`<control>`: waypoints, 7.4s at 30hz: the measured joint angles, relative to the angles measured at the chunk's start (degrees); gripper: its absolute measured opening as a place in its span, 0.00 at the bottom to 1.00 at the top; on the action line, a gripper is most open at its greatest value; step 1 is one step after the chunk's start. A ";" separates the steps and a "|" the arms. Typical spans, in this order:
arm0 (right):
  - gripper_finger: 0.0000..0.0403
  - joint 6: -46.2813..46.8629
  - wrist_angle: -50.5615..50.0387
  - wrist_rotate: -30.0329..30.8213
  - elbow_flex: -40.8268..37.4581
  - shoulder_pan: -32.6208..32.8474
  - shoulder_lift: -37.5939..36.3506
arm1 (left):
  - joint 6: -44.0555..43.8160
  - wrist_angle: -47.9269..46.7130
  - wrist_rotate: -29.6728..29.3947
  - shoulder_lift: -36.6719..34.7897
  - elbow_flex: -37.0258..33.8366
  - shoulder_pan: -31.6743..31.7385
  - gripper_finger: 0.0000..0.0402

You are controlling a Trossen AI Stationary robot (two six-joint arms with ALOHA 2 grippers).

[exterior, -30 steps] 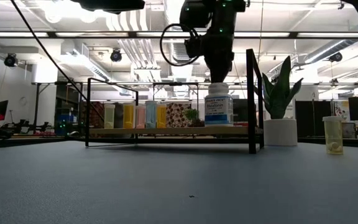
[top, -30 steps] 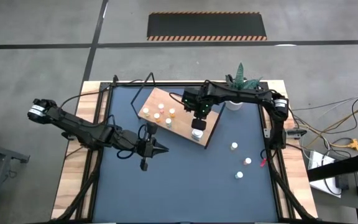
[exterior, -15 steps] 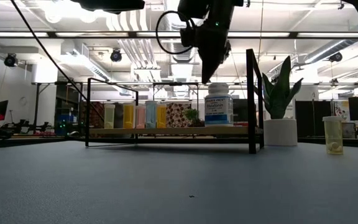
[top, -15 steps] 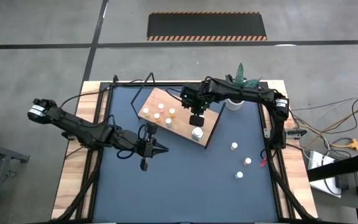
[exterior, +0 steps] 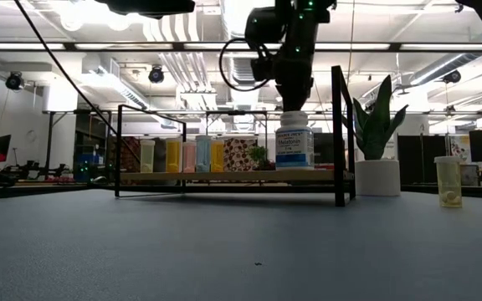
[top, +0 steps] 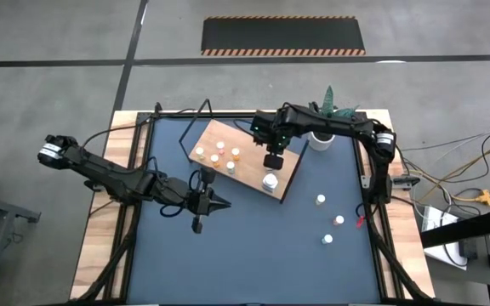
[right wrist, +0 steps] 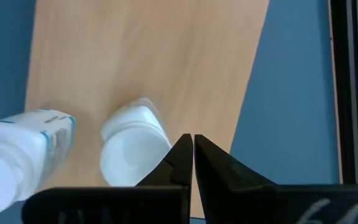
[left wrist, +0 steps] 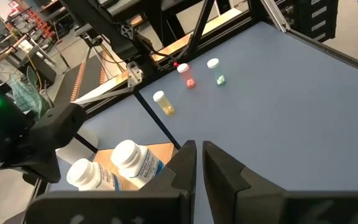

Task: Pick and place medicine bottles onto shelf by color
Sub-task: Put the white pill bottle on the shelf

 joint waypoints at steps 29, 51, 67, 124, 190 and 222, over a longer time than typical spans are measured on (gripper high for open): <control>0.02 1.53 -6.62 -5.92 1.03 0.68 -0.02 | -0.12 0.00 0.02 0.00 -0.02 -0.01 0.02; 0.02 -2.03 2.89 -5.32 0.42 0.85 -0.04 | -0.10 0.00 0.02 0.00 -0.05 0.00 0.02; 0.02 -5.25 1.51 -5.33 1.01 5.76 -0.48 | -1.63 -0.09 7.52 3.58 -0.28 -0.37 0.02; 0.02 -5.83 -3.20 -6.67 -0.41 7.13 -9.07 | -1.59 5.64 -2.65 -8.81 -13.07 -10.92 0.00; 0.02 -1.51 6.99 -5.92 -14.82 6.08 -9.04 | -1.54 6.12 -3.20 -8.79 -13.00 -10.89 0.00; 0.15 16.17 7.15 3.50 -5.64 4.32 -7.17 | -1.47 6.12 -3.20 -8.79 -13.00 -10.89 0.00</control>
